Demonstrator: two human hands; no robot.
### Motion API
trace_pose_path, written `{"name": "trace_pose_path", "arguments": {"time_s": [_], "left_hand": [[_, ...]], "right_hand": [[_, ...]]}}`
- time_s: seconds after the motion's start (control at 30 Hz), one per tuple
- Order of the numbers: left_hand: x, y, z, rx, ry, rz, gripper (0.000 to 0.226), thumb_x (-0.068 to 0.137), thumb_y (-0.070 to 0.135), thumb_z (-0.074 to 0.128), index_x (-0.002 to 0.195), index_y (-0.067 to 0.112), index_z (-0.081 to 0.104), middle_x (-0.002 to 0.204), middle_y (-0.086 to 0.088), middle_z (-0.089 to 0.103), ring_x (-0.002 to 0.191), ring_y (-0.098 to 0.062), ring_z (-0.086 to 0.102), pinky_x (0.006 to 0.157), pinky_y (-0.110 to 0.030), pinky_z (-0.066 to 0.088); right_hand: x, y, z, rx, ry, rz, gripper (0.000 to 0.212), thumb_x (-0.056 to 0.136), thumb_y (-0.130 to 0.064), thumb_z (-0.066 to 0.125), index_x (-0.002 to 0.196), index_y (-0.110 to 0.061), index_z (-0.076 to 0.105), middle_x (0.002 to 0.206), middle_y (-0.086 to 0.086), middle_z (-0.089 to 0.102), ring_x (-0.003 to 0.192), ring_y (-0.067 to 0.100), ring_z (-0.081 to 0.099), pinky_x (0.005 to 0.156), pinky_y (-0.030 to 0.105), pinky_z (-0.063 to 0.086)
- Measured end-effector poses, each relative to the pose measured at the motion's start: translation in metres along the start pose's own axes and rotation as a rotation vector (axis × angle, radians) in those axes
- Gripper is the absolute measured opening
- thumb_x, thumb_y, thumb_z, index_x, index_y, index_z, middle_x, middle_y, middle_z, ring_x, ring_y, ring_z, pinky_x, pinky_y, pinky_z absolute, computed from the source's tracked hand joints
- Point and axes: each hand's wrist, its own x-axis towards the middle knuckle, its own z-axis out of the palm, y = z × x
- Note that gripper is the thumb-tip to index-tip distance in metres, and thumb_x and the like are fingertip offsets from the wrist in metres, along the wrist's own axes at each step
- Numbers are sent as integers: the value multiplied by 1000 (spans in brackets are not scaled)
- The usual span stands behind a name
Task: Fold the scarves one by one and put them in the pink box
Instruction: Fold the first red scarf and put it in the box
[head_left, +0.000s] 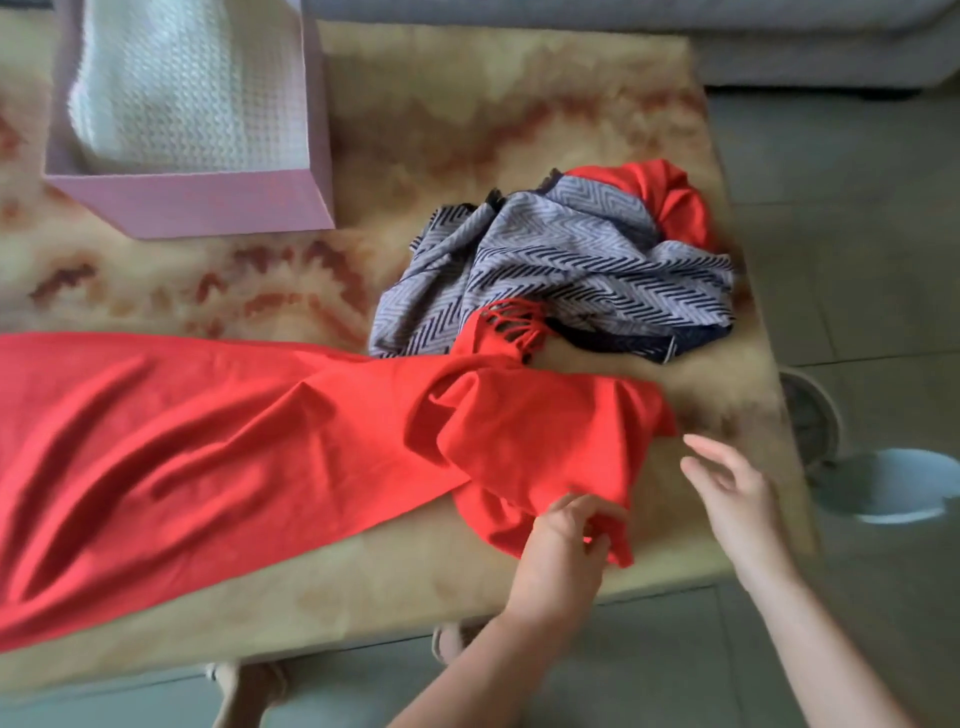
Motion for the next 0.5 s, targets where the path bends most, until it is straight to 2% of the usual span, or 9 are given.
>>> {"name": "trace_pose_path", "arguments": {"time_s": [0.07, 0.13, 0.2, 0.23, 0.3, 0.37, 0.43, 0.5], "left_hand": [[4, 3, 4, -12, 32, 0, 41, 72, -12, 52, 96, 14, 72, 88, 12, 65, 79, 15, 54, 82, -7, 42], [10, 5, 1, -24, 70, -1, 43, 75, -14, 50, 100, 13, 72, 93, 12, 67, 84, 12, 57, 84, -8, 44], [20, 8, -6, -14, 107, -4, 42, 78, -14, 50, 101, 13, 72, 97, 10, 69, 88, 7, 58, 81, -5, 42], [24, 10, -9, -19, 114, -4, 42, 78, -13, 51, 101, 14, 72, 98, 9, 70, 89, 5, 60, 82, -6, 42], [32, 17, -13, -38, 82, 3, 42, 78, -12, 52, 102, 15, 72, 98, 11, 69, 91, 3, 63, 84, -8, 44], [38, 26, -12, -10, 27, 40, 44, 77, -14, 51, 106, 13, 70, 99, 9, 66, 91, -2, 64, 82, -6, 44], [45, 31, -12, 84, 32, 163, 51, 71, -16, 51, 111, 12, 67, 106, 5, 62, 92, -12, 65, 80, -8, 45], [55, 29, -20, 215, 59, 269, 54, 68, -13, 55, 115, 12, 64, 116, 1, 57, 91, -15, 63, 79, -14, 48]], "right_hand": [[-18, 10, 12, 64, -130, 14, 30, 90, 2, 55, 111, -17, 64, 110, -3, 67, 95, 3, 60, 89, 18, 45], [-37, 21, 21, 181, -300, 19, 39, 84, 9, 58, 111, -19, 63, 100, -10, 72, 92, -1, 62, 89, 17, 47], [-55, 29, 30, 213, -423, 7, 45, 76, 0, 67, 117, -17, 60, 103, -10, 71, 98, 0, 63, 86, 13, 45], [-61, 32, 35, 203, -446, -3, 41, 74, -8, 70, 113, -18, 62, 101, -11, 72, 96, -1, 63, 82, 11, 44], [-65, 31, 41, 175, -320, -12, 14, 76, -20, 76, 86, -19, 66, 75, -12, 69, 71, -2, 60, 65, 11, 41], [-59, 31, 43, 166, -117, -45, 27, 78, -32, 72, 67, -10, 60, 53, -9, 53, 52, 3, 44, 51, 16, 31], [-47, 24, 36, 206, 23, -81, 26, 84, -27, 67, 68, -8, 59, 50, -9, 50, 50, 2, 43, 49, 15, 31], [-33, 16, 21, 243, 111, -107, 11, 88, -14, 65, 80, -9, 62, 62, -15, 58, 58, -7, 54, 55, 9, 38]]}}
